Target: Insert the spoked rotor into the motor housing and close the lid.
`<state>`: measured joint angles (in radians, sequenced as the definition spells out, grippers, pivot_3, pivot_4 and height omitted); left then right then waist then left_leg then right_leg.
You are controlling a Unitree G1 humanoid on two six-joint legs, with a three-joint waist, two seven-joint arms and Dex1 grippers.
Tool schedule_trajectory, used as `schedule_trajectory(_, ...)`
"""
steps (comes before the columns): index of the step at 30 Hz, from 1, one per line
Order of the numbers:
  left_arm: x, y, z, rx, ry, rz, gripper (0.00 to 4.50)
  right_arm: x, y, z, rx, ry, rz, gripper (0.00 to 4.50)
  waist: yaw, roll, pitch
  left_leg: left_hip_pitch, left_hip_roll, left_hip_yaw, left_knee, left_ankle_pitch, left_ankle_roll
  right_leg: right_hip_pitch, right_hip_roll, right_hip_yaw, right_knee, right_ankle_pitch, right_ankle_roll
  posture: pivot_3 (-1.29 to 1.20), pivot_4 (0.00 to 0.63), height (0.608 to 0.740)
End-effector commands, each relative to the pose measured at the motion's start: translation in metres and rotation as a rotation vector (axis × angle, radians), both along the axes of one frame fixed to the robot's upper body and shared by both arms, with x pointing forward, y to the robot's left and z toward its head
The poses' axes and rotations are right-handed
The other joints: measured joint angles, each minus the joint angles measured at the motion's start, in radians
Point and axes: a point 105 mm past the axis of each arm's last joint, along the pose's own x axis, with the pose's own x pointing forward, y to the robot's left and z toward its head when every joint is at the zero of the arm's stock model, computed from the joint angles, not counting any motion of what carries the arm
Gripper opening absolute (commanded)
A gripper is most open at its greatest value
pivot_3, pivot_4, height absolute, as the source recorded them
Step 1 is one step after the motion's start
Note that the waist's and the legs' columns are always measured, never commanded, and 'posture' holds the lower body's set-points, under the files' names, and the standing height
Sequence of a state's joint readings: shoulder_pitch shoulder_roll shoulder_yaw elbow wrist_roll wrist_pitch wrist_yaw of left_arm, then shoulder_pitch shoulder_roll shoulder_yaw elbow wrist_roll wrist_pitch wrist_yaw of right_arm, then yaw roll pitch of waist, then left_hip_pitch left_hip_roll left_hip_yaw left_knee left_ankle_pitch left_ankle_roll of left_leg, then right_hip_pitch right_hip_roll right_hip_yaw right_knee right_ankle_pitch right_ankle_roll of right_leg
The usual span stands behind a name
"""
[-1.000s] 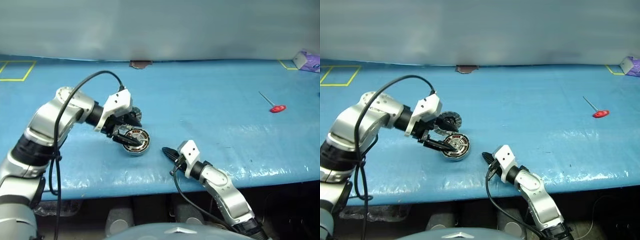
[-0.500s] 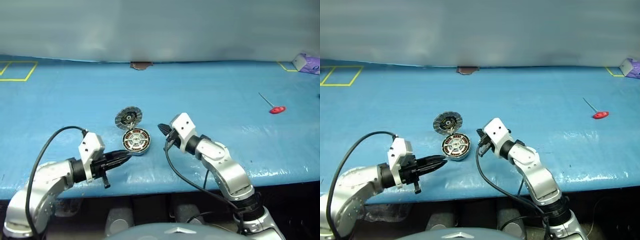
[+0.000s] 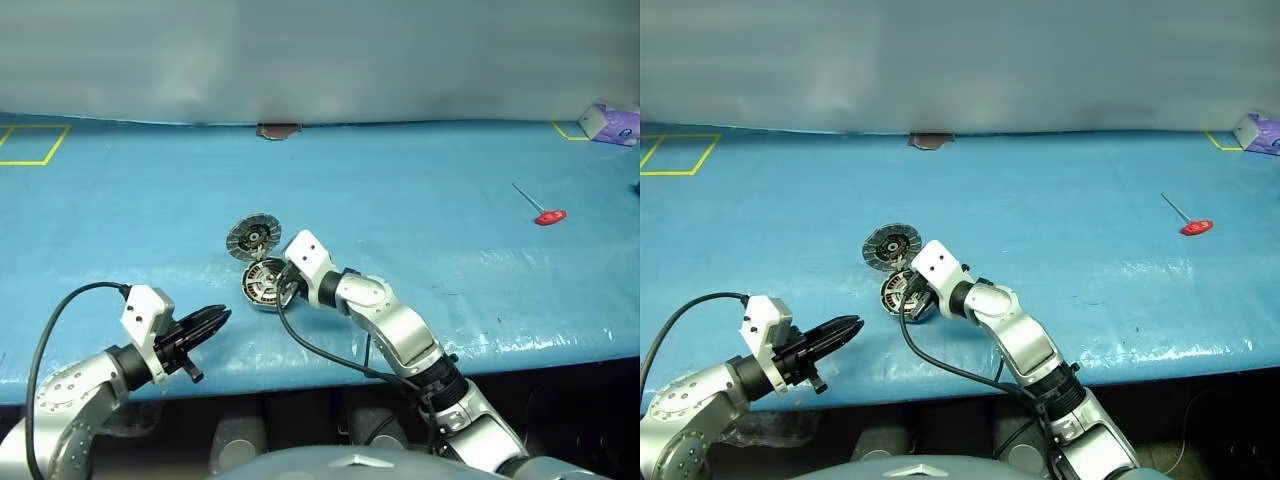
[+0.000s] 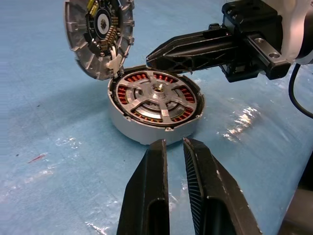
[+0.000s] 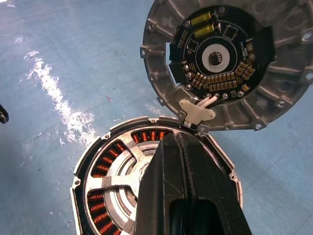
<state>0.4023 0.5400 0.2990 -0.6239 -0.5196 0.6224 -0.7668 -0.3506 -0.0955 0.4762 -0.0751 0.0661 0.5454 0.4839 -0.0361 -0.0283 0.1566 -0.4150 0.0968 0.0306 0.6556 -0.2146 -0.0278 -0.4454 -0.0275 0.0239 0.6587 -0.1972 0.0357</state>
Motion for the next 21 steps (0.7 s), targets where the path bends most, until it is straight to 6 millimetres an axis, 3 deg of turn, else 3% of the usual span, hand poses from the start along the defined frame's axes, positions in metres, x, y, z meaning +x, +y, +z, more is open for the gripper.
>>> schedule_trajectory(1,0.004,0.003,0.008,0.004,-0.04,-0.012,0.59,-0.001,0.004,-0.002,-0.004,0.007,0.021,0.0,-0.001,0.0,0.0,-0.001,0.0,0.001,-0.001,0.0,0.0,0.001,0.0,0.0,0.0,0.0,0.0,0.0,0.15,0.74)
schedule_trajectory(5,0.008,0.004,0.008,0.017,-0.034,-0.019,0.59,-0.004,0.001,-0.008,-0.023,0.025,0.022,0.0,-0.001,-0.001,-0.001,0.0,0.0,0.001,-0.003,0.0,0.0,0.001,0.001,0.0,0.0,-0.001,-0.002,0.0,0.15,0.74)
schedule_trajectory(9,0.015,0.012,0.01,0.075,-0.038,-0.049,0.59,-0.004,0.0,0.021,0.083,-0.033,0.015,0.0,0.001,0.0,-0.001,0.001,0.0,0.0,-0.005,0.0,0.0,0.0,0.001,0.0,0.0,-0.002,-0.003,0.0,0.15,0.74)
schedule_trajectory(15,0.04,0.042,0.02,0.163,-0.048,-0.04,0.59,-0.022,-0.012,0.056,0.151,-0.106,0.073,0.0,0.0,0.0,0.0,0.0,0.0,0.0,-0.007,0.0,0.0,0.0,0.001,0.0,0.0,-0.002,-0.003,0.0,0.15,0.74)
schedule_trajectory(21,0.08,0.064,0.032,0.211,-0.08,-0.024,0.59,-0.042,-0.041,0.056,0.179,-0.107,0.068,0.0,0.01,0.0,0.0,0.001,0.0,0.0,-0.009,-0.001,-0.001,0.0,0.001,-0.001,-0.001,-0.004,-0.005,0.0,0.15,0.74)
